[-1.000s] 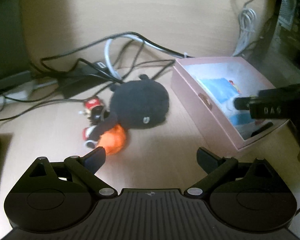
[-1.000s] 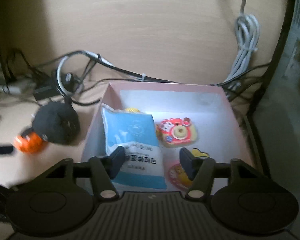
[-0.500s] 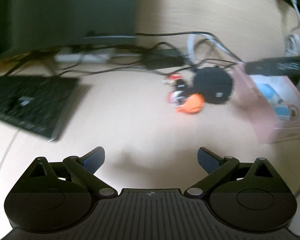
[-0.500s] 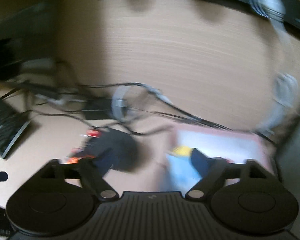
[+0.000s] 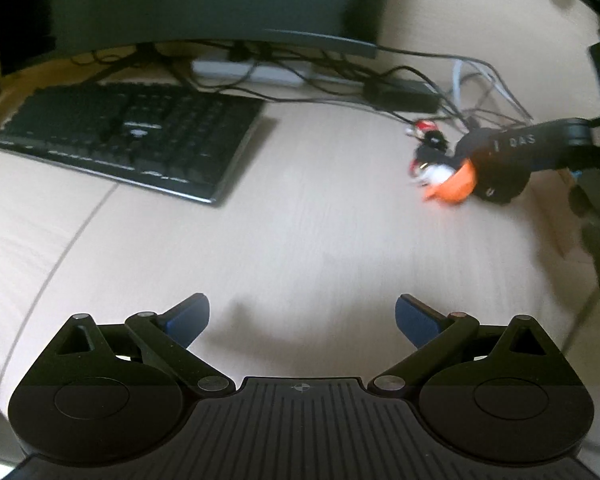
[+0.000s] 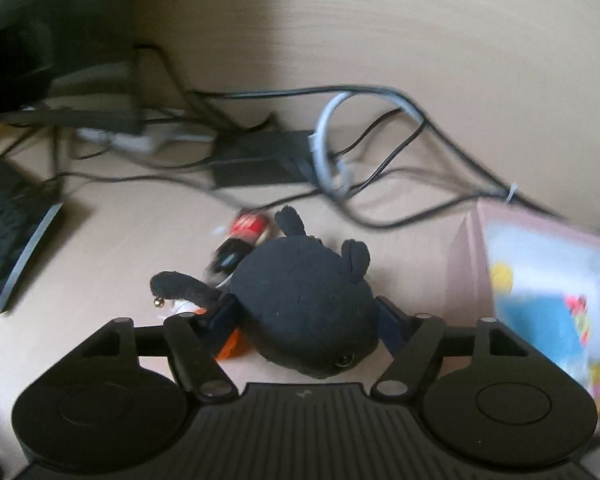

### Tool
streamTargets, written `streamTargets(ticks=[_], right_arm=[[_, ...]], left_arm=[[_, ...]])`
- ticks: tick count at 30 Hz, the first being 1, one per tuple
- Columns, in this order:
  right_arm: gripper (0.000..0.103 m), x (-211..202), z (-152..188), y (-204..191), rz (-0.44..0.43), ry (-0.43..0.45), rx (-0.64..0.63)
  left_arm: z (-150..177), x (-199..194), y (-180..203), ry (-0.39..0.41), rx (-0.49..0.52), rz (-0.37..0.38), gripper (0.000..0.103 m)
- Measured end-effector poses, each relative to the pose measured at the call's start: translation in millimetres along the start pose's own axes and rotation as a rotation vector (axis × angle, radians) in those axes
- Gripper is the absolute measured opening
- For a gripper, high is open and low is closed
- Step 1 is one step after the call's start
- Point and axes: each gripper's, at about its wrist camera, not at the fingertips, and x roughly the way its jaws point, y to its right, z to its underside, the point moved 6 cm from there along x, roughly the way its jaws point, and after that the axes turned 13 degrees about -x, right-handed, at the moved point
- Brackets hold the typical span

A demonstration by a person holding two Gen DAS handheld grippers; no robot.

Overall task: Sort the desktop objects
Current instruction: 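Grasp the black plush toy with the right gripper while the left gripper reaches the orange toy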

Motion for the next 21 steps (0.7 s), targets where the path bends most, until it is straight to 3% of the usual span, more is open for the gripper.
streamTargets(ticks=[2, 6, 8, 14, 17, 21], right_arm=[[0.069, -28, 13, -7, -0.002, 0.042, -0.008], [0.069, -100, 33, -8, 0.182, 0.188, -0.113], [0.069, -125, 44, 2, 0.203, 0.208, -0.094], [0.069, -146, 104, 38, 0.234, 0.091, -0.009], [0.072, -147, 133, 56, 0.216, 0.052, 0.041], [0.075, -158, 152, 74, 0.258, 0.049, 0.086]], left_arm=[[3, 1, 11, -0.007, 0.027, 0.037, 0.102], [6, 5, 37, -0.011, 0.078, 0.097, 0.102], [10, 10, 53, -0.015, 0.105, 0.125, 0.102], [11, 19, 99, 0.028, 0.179, 0.188, 0.102], [0, 31, 113, 0.073, 0.175, 0.17, 0.101], [-13, 61, 125, 0.053, 0.159, 0.102, 0.096]])
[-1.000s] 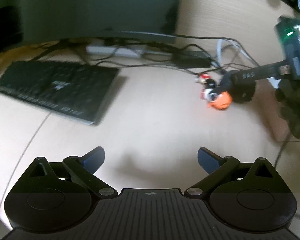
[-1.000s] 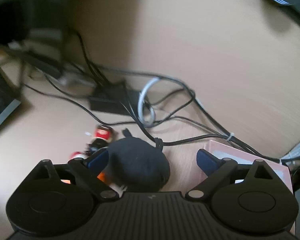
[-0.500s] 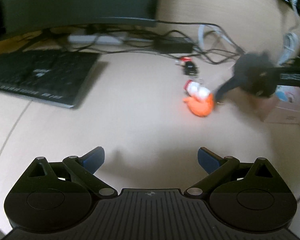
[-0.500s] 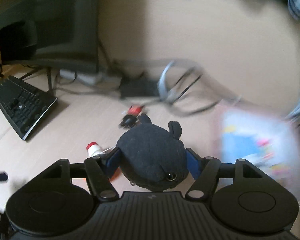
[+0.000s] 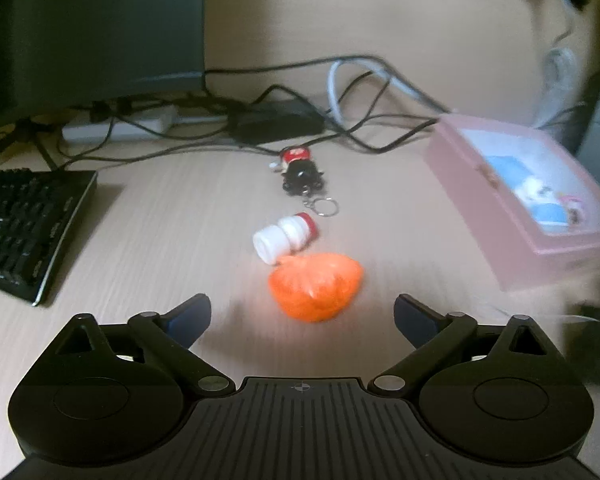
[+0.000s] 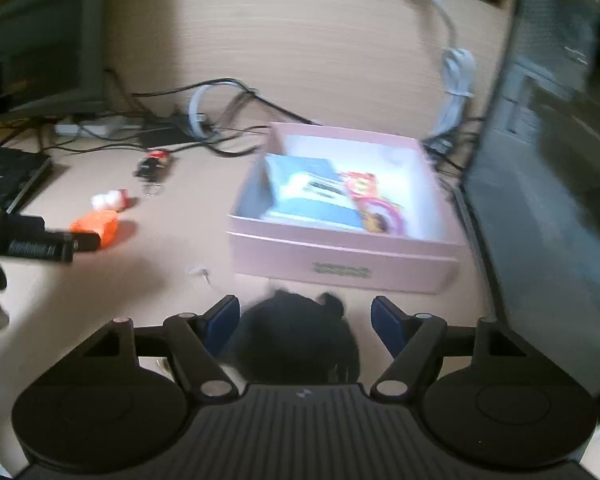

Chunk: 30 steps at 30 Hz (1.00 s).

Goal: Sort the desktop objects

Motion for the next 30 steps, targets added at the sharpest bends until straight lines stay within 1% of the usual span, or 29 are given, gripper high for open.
streamTargets(ticks=[2, 4, 7, 11, 13, 15, 18, 21, 22, 24, 25, 26, 30], right_arm=[[0.079, -7, 7, 4, -0.002, 0.009, 0.009], [0.084, -13, 14, 4, 0.002, 0.021, -0.007], [0.086, -20, 25, 0, 0.005, 0.034, -0.057], [0.089, -25, 38, 1, -0.015, 0.033, -0.092], [0.091, -23, 43, 2, -0.031, 0.025, -0.094], [0.092, -19, 48, 3, -0.055, 0.012, -0.097], [0.092, -13, 55, 2, -0.077, -0.001, -0.108], [0.092, -9, 59, 4, -0.098, -0.001, -0.105], [0.092, -8, 58, 5, -0.106, 0.006, -0.101], [0.092, -10, 53, 8, -0.122, 0.026, -0.089], [0.092, -11, 49, 11, -0.132, 0.042, -0.079], [0.092, -13, 43, 14, -0.144, 0.062, -0.065], [0.094, -10, 19, 28, -0.151, 0.124, -0.032]], left_arm=[[-2, 13, 2, -0.02, 0.008, -0.033, 0.079], [-3, 19, 2, -0.021, 0.009, -0.061, 0.075], [-4, 16, 0, -0.005, -0.002, -0.074, 0.058], [4, 2, 7, 0.009, 0.02, -0.063, 0.058], [12, -10, 17, 0.004, 0.047, -0.039, 0.058], [24, -20, 28, -0.021, 0.071, 0.008, 0.058], [50, -38, 49, -0.081, 0.12, 0.096, 0.058], [71, -51, 62, -0.131, 0.142, 0.153, 0.059], [77, -54, 67, -0.147, 0.149, 0.165, 0.061], [85, -58, 73, -0.156, 0.167, 0.158, 0.07], [86, -58, 75, -0.152, 0.178, 0.146, 0.077], [87, -58, 76, -0.148, 0.183, 0.134, 0.082], [84, -55, 73, -0.145, 0.179, 0.062, 0.085]])
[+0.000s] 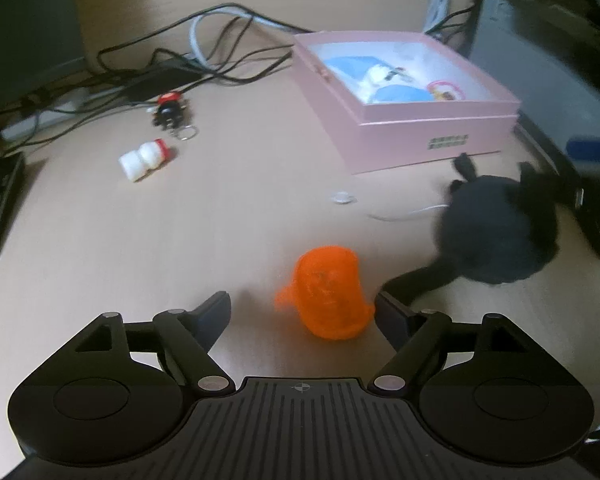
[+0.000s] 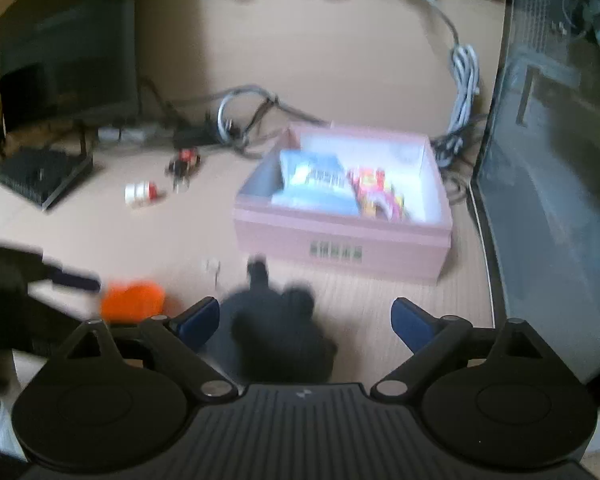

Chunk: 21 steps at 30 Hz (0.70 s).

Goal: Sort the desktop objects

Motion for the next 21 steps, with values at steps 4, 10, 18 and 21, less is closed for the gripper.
streamTargets(ticks=[4, 10, 18, 21], right_arm=[[0.094, 19, -12, 17, 0.033, -0.004, 0.041], [0.099, 39, -7, 19, -0.095, -0.073, 0.128], [0.099, 38, 26, -13, -0.167, -0.164, -0.02], [0.099, 34, 34, -10, -0.133, -0.172, -0.03]], left_arm=[[-3, -2, -10, 0.009, -0.016, -0.077, 0.09], [-14, -5, -32, 0.022, -0.06, -0.162, 0.094], [-17, -1, -37, 0.003, -0.076, -0.189, 0.095], [-18, -1, -34, 0.004, -0.075, -0.182, 0.095]])
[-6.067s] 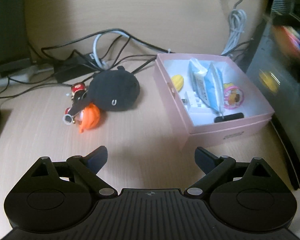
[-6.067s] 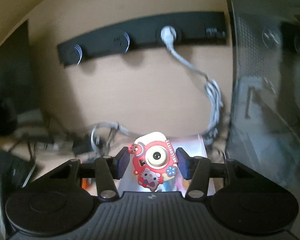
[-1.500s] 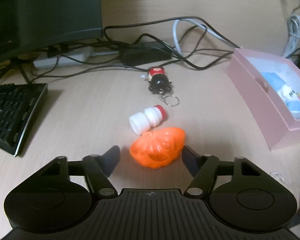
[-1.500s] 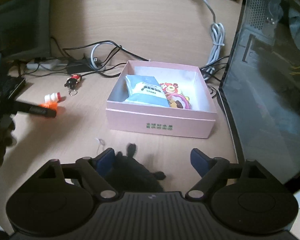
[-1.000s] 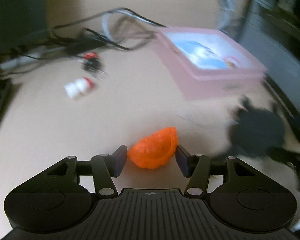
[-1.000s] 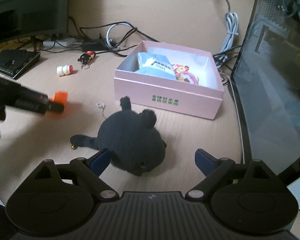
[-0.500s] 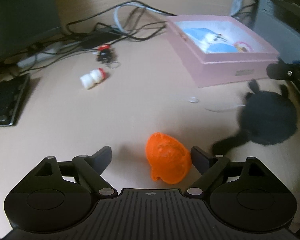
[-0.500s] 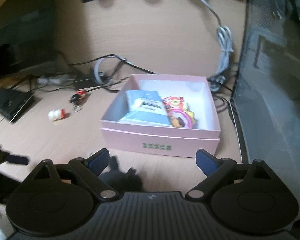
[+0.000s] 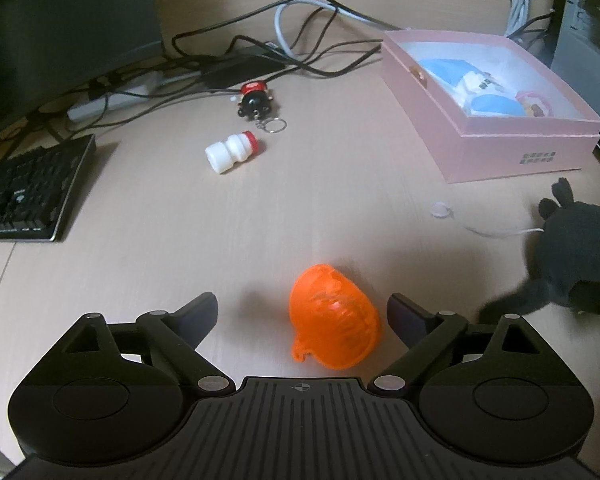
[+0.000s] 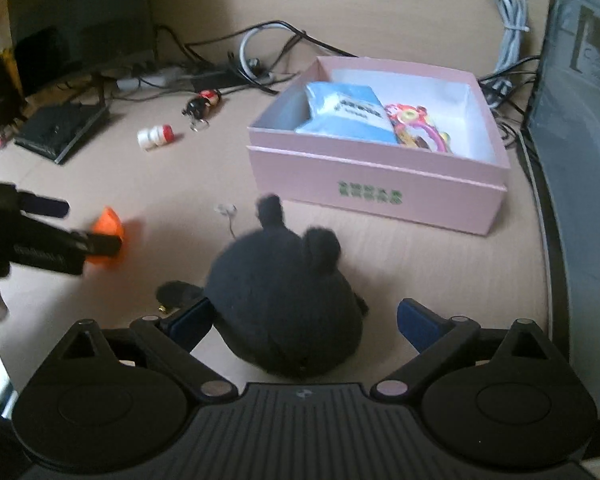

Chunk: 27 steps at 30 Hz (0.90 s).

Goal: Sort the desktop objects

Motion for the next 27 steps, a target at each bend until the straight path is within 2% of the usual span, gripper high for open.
streamTargets(ticks=[5, 10, 13, 17, 20, 24, 27], right_arm=[[0.1, -7, 9, 4, 0.171, 0.006, -0.053], [0.1, -3, 27, 1, 0.24, -0.045, -0.076], [0.1, -6, 34, 2, 0.242, -0.05, -0.042], [0.1, -17, 30, 2, 0.218, -0.003, -0.004], [0.1, -18, 23, -3, 0.223, 0.014, -0.017], [0.101, -16, 16, -14, 0.219, 0.025, -0.047], [0.103, -13, 14, -22, 0.213, 0.026, -0.07]], left_arm=[[-1, -3, 6, 0.008, -0.008, 0.013, 0.096], [5, -7, 10, 0.005, -0.001, 0.026, 0.097], [13, -8, 10, -0.01, 0.006, 0.034, 0.097], [20, -4, 8, -0.022, 0.026, 0.038, 0.097], [18, 2, -1, -0.008, 0.018, -0.009, 0.097], [6, -1, -22, 0.039, -0.04, -0.055, 0.098], [1, -3, -40, 0.045, -0.082, -0.086, 0.098]])
